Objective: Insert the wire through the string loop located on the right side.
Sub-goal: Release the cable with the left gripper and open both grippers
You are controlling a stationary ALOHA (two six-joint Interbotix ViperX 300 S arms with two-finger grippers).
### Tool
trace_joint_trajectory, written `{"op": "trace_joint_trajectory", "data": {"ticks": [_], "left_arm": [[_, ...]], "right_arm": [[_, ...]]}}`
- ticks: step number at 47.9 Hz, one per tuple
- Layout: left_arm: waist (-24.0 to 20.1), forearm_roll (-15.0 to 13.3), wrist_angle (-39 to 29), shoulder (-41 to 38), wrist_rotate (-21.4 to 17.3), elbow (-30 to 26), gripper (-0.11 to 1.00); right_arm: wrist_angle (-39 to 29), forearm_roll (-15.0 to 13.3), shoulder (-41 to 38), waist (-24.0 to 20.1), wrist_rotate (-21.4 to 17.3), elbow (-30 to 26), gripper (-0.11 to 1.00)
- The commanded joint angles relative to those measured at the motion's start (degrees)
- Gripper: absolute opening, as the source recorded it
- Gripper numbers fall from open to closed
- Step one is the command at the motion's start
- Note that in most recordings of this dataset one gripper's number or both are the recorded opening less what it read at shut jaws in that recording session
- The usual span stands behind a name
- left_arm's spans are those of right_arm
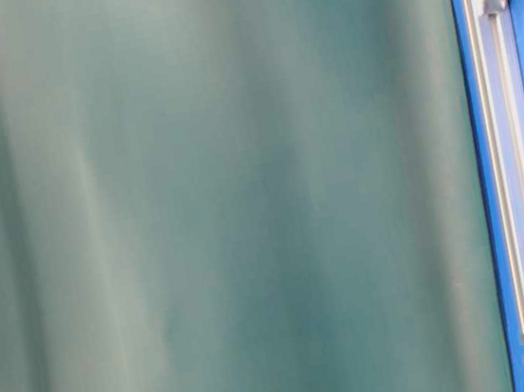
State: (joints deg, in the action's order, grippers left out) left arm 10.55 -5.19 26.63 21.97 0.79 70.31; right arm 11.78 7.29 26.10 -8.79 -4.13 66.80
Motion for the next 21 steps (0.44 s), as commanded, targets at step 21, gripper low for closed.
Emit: {"op": "trace_joint_trajectory", "data": {"ticks": [21], "left_arm": [[-2.46,0.18,-7.29,11.43,-0.09,-1.23,0.78]], "right_arm": [[-6.94,-0.18,10.46,0.35,0.44,-1.14,0.93]]}}
